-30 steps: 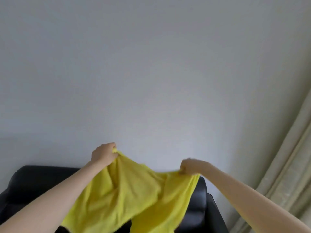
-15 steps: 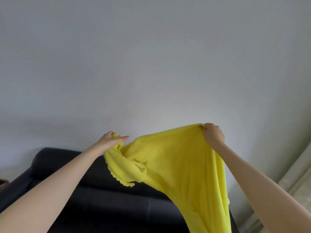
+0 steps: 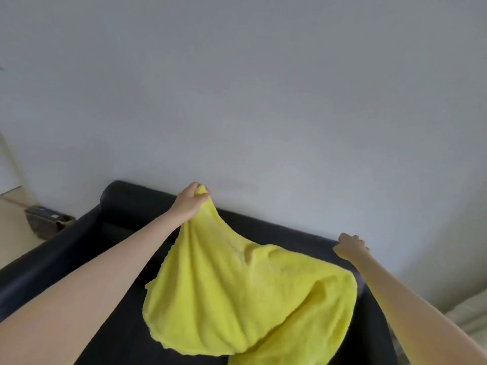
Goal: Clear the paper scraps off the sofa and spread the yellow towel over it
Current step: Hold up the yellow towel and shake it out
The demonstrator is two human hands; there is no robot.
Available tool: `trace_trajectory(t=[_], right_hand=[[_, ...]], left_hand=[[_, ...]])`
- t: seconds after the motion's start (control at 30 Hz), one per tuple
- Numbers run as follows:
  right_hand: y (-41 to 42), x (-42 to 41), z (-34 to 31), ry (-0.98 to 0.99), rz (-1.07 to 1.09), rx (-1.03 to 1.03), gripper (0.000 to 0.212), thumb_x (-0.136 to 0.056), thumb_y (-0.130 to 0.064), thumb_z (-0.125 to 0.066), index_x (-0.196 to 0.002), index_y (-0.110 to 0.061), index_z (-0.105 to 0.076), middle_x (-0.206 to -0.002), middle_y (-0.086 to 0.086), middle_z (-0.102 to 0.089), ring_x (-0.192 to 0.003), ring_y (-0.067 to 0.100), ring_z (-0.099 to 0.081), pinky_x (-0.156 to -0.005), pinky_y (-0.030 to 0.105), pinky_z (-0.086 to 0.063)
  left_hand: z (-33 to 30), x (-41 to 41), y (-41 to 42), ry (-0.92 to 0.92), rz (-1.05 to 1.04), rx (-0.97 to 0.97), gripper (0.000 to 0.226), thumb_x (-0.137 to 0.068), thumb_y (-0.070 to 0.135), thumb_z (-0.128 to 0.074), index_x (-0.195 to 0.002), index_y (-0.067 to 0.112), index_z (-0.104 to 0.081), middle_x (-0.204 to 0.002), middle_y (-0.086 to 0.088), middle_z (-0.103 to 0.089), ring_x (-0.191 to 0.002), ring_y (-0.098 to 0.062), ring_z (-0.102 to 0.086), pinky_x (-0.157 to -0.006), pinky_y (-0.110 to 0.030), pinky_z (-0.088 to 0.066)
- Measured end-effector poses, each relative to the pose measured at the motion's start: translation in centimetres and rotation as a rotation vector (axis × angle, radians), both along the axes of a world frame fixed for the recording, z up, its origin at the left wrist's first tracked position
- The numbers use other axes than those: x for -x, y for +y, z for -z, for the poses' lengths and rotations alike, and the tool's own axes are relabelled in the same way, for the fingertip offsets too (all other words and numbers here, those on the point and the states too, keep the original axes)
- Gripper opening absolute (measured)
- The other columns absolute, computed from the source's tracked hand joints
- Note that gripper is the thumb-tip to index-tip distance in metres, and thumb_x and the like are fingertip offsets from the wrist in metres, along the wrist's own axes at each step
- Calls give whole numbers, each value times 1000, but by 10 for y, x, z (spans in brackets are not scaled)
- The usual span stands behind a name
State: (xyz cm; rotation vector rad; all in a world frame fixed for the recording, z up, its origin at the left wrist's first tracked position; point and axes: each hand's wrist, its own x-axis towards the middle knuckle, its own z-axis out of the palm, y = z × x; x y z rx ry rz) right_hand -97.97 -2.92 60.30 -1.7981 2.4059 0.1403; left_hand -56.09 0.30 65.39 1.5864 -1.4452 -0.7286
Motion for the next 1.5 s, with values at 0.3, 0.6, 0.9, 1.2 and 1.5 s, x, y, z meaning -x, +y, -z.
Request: trace_trajectory(t=[0.3, 0.6, 0.9, 1.2, 1.5], right_hand=[[20, -165, 38, -855, -559, -295, 71, -80, -18, -75, -141, -22, -39, -143, -3, -42, -132, 13, -38, -112, 34, -30], [7, -211, 73, -937, -705, -159, 5, -88, -9, -62, -93, -9, -61, -96, 9, -63, -92, 24, -60, -77, 25, -47], [-10, -222, 79, -982, -704, -229, 30, -87, 9, -41, -99, -6, -64, -91, 0, -59, -83, 8, -53, -68, 16, -44], [-30, -261, 87, -975, -640, -440, 17, -86, -4, -46, -90, -10, -62, -83, 4, -57, -79, 19, -53, -76, 29, -45], [-56, -354, 96, -831, -641, -445, 16, -84, -7, -44, -84, -2, -60, -80, 11, -40, -77, 22, -34, -62, 29, -29]], left_hand=[[77, 58, 24, -118, 117, 19, 28, -82, 32, -70, -104, 19, -59, -98, 7, -64, -93, -10, -59, -83, -29, -49], [117, 50, 43, -18, -74, -109, 43, -76, 44, -74, -108, 22, -53, -94, 4, -61, -89, -15, -60, -72, -27, -50], [205, 37, 81, -259, 206, -516, 19, -81, 31, -70, -88, 23, -54, -90, 4, -59, -84, -17, -61, -77, -30, -52], [233, 26, 79, 146, 154, -399, 48, -84, 24, -63, -128, 26, -47, -133, 21, -42, -132, -3, -29, -111, -34, -27], [250, -58, 48, 317, -98, -209, 44, -72, 61, -63, -95, 23, -61, -90, 3, -68, -84, -14, -67, -78, -43, -56]])
